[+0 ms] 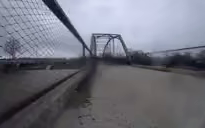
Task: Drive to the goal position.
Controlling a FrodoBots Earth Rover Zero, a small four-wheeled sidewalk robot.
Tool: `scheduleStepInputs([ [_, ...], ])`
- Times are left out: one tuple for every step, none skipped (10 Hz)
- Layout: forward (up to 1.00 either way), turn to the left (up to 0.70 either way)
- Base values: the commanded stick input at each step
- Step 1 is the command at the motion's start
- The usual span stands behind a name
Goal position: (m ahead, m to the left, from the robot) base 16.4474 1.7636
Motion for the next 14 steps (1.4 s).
scheduleStepInputs([
  [0.05,-0.7],
  [0.04,-0.7],
  [0.04,-0.65],
  [0.04,0.0],
  [0.04,0.0],
  [0.05,0.0],
  [0.05,0.0],
  [0.05,0.04],
  [0.05,0.32],
  [0.05,0.61],
  [0.05,0.7],
  [0.05,0.7],
  [0.05,0.7],
  [0.05,0.7],
])
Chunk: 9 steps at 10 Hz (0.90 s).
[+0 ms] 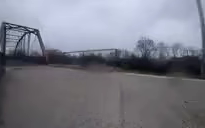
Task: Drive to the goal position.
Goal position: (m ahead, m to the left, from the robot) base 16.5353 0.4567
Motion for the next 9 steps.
scheduleStepInputs([
  [0.05,0.7],
  [0.05,0.7],
  [0.04,0.7],
  [0.04,0.69],
  [0.04,0.49],
  [0.04,0.24],
  [0.04,0.0],
  [0.04,0.0],
  [0.04,0.0],
])
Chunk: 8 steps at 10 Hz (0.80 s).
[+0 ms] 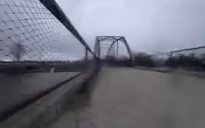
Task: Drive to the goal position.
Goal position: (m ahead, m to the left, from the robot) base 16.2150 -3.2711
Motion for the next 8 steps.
scheduleStepInputs([
  [0.04,-0.11],
  [0.04,-0.7],
  [0.04,-0.7],
  [0.04,-0.7],
  [0.04,-0.61],
  [0.04,-0.51],
  [0.04,-0.7],
  [0.04,-0.7],
])
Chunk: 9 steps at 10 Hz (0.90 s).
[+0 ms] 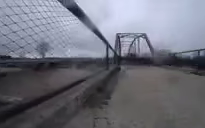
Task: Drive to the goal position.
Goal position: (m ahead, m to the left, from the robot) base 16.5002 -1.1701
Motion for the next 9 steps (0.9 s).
scheduleStepInputs([
  [0.04,-0.7],
  [0.04,-0.7],
  [0.04,-0.61],
  [0.04,-0.49],
  [0.04,0.0],
  [0.04,0.0],
  [0.04,0.0],
  [0.06,0.0],
  [0.17,0.0],
])
